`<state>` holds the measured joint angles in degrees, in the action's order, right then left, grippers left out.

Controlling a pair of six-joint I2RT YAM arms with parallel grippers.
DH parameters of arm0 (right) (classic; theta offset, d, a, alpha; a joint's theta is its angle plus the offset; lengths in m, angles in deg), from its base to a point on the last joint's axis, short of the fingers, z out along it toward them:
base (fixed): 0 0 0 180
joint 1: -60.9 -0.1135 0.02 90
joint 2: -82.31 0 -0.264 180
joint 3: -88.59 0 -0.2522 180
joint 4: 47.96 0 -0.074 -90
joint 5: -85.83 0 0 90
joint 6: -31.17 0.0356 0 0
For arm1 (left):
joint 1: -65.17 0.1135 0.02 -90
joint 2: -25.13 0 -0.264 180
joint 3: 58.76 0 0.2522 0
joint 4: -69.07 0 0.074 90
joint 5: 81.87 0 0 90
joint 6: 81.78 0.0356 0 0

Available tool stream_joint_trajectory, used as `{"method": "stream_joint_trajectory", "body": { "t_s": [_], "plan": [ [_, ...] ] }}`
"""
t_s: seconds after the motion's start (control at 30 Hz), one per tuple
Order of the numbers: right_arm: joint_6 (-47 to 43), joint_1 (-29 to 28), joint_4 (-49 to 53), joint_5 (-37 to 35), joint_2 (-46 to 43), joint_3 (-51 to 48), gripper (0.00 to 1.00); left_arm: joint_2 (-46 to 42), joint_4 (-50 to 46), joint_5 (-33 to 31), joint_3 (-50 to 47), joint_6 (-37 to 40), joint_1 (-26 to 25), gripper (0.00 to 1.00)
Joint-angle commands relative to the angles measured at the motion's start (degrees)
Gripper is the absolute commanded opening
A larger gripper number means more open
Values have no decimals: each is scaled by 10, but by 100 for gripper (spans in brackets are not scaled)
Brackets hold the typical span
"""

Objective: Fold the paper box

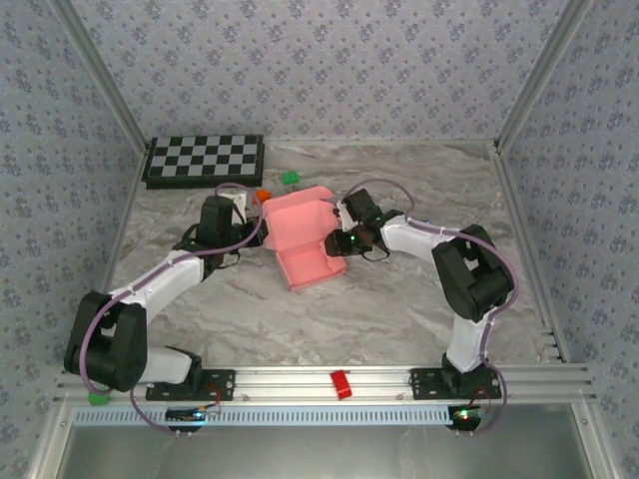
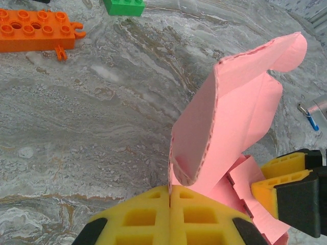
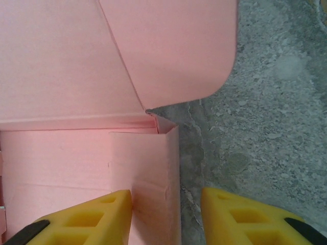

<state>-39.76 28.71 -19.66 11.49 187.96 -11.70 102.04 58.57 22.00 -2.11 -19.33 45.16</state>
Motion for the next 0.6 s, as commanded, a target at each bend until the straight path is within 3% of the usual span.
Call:
{"method": "stream_joint_trajectory", "body": {
  "t_s": [0.0, 0.57],
  "plan": [
    [-3, -5, 11, -19, 11, 17, 41, -7, 18, 4, 2, -1, -2, 0],
    [-7, -33, 52, -125, 39, 50, 29, 8, 21, 19, 4, -3, -2, 0]
  ]
}}
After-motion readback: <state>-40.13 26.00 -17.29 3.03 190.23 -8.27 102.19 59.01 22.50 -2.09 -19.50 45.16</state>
